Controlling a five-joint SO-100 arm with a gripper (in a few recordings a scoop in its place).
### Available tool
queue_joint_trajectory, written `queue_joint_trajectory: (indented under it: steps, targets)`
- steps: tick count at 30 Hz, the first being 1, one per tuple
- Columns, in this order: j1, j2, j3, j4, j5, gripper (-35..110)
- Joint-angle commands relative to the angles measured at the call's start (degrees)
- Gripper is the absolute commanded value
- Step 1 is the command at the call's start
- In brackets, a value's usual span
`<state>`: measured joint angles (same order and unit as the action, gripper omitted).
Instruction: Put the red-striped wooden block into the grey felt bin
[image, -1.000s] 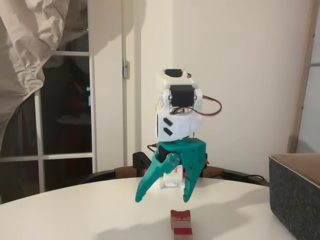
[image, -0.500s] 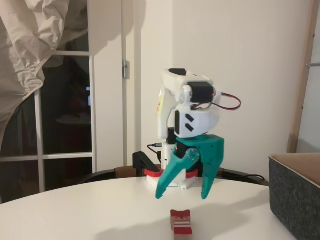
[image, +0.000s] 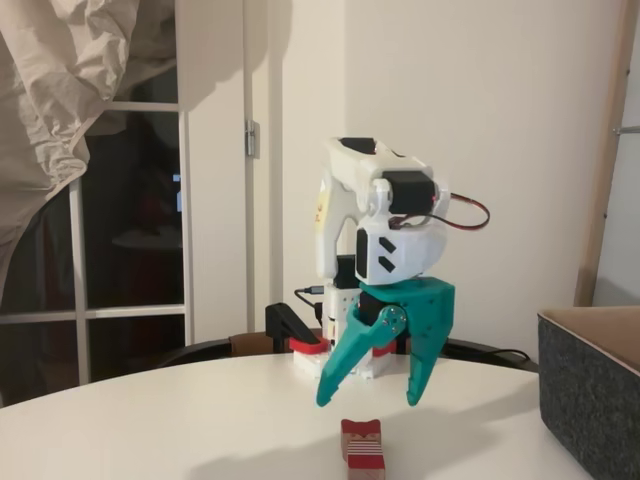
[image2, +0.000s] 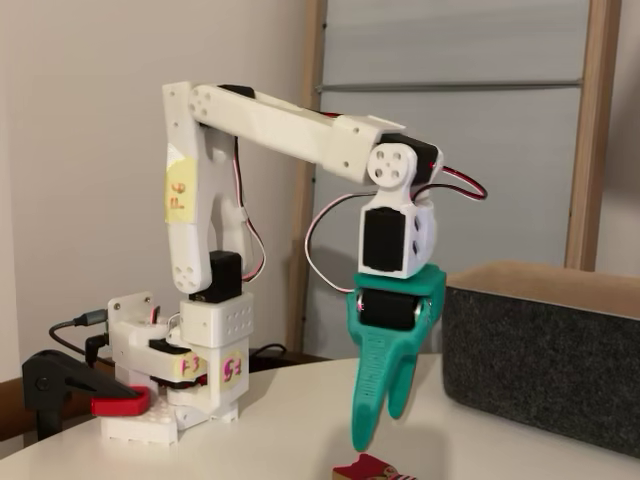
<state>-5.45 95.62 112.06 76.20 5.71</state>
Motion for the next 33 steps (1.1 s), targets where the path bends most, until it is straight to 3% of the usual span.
queue_joint_trajectory:
  steps: [1,33]
  targets:
    - [0.8,-0.8,0.5,-1.6,1.6,41]
    - [6.2,-10.8,1.1,-15.1,8.1,39]
